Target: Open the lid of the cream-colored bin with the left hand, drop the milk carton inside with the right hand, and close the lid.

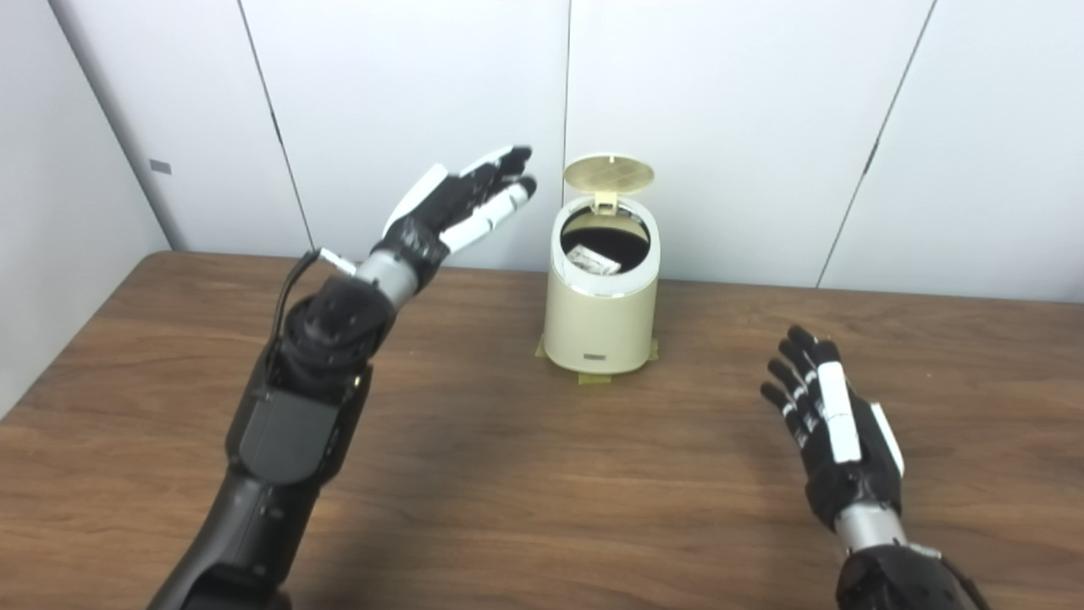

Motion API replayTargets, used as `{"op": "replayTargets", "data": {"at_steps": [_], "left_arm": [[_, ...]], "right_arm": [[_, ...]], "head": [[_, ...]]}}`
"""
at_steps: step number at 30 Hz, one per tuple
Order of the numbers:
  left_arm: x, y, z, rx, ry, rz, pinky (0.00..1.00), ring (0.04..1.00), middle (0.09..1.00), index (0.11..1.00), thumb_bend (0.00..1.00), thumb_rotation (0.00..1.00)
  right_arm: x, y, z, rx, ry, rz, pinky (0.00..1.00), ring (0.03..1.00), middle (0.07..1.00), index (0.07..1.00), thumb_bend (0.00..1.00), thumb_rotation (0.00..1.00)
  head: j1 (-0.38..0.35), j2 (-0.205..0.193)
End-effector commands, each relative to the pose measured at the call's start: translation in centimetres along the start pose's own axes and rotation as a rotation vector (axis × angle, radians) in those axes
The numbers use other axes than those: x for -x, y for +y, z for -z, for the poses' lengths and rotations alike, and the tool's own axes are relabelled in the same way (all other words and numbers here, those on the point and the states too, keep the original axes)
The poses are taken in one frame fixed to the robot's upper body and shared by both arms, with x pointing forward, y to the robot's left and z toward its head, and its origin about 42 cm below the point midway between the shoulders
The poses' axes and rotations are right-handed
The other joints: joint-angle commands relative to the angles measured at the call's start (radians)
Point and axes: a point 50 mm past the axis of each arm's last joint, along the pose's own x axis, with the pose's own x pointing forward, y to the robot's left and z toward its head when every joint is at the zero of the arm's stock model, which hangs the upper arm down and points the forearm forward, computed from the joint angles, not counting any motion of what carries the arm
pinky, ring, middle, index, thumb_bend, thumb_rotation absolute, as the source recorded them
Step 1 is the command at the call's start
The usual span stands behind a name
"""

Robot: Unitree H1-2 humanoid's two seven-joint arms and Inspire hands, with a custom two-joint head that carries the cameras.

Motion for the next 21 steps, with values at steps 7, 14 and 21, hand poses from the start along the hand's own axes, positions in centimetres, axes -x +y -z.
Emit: {"op": "replayTargets", "data": {"at_steps": [7,14,21], "left_arm": [[-4.5,1.4,-5.1,0.035,-0.121,-0.022,0.91,0.937,0.938,0.925,0.39,0.88],[-6.5,1.4,-6.9,-0.009,-0.145,-0.011,0.91,0.946,0.938,0.93,0.36,0.91],[-7.0,0.3,-8.3,-0.152,-0.172,0.072,0.89,0.928,0.9,0.907,0.35,0.99]], "right_arm": [[1.0,0.0,0.5,0.018,-0.08,0.031,0.76,0.823,0.86,0.956,0.55,0.47],[1.9,-0.1,1.3,0.087,-0.07,0.053,0.63,0.778,0.834,0.906,0.56,0.35],[2.0,0.4,1.6,0.038,-0.047,0.076,0.64,0.764,0.814,0.909,0.54,0.35]], "head": [[0.0,-0.01],[-0.013,-0.015],[-0.03,-0.015]]}}
